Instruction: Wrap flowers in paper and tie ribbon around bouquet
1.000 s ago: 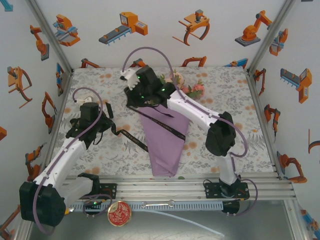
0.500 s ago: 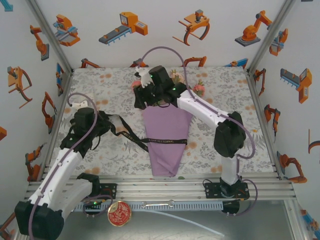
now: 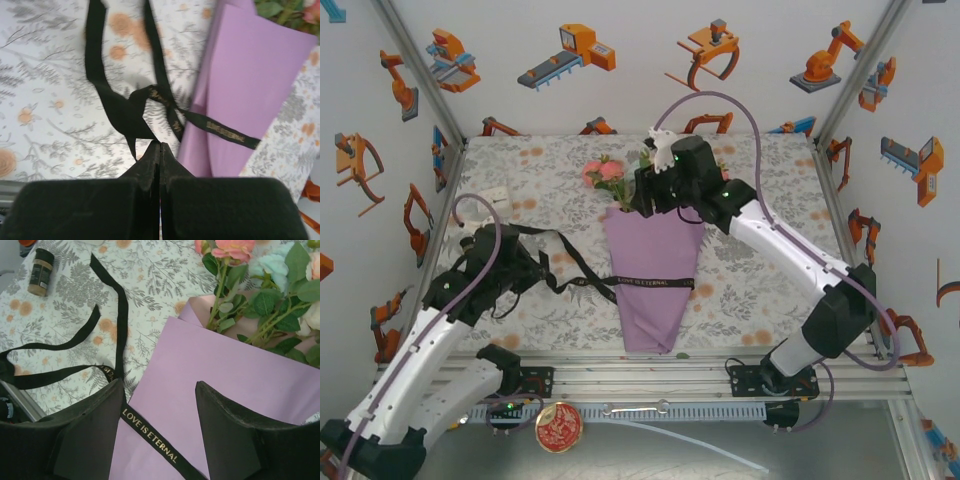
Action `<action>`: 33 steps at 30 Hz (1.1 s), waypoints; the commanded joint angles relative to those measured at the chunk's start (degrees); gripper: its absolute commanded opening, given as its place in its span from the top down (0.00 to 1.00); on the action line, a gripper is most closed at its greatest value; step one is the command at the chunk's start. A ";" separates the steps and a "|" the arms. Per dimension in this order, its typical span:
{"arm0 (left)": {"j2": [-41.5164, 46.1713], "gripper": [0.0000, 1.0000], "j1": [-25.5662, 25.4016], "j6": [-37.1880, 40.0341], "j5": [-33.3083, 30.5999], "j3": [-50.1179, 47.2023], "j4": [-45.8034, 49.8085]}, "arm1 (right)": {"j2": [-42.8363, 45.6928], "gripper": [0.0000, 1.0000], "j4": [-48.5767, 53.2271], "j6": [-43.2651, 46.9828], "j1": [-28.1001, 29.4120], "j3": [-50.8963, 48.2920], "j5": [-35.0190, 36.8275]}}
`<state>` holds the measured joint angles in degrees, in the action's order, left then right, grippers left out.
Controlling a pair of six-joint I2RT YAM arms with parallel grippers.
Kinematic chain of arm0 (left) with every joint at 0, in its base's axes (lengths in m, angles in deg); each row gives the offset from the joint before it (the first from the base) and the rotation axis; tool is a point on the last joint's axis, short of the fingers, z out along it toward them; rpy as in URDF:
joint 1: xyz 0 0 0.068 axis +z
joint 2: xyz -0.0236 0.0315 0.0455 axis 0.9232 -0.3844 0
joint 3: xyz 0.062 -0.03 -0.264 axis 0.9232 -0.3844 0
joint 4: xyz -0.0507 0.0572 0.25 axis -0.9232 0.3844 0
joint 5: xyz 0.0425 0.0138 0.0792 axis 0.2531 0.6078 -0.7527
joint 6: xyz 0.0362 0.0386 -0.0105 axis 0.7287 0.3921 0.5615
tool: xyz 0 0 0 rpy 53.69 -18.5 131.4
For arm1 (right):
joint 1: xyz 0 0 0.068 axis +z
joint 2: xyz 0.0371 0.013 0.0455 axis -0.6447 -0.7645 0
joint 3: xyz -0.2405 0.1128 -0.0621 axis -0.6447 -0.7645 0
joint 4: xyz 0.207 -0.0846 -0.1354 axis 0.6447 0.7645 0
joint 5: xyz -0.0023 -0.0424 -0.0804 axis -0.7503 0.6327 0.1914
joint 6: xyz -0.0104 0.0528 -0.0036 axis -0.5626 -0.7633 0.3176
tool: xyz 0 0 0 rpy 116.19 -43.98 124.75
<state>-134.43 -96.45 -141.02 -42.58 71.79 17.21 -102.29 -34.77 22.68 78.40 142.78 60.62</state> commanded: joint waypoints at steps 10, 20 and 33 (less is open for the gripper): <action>-45.68 1.00 -18.27 26.80 7.15 30.63 -30.02 | 17.19 0.43 1.50 -13.75 -11.59 -15.15 18.58; -41.71 0.60 -23.29 40.48 12.03 22.77 -39.21 | 20.32 0.41 0.71 -4.27 -16.90 -22.33 6.69; -16.12 0.52 -19.92 51.08 6.88 2.37 -38.56 | -12.78 0.44 9.66 13.32 -8.88 -0.98 -12.65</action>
<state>-152.88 -116.89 -91.84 -33.49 76.99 -21.74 -113.22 -29.61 27.71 66.25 139.19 51.79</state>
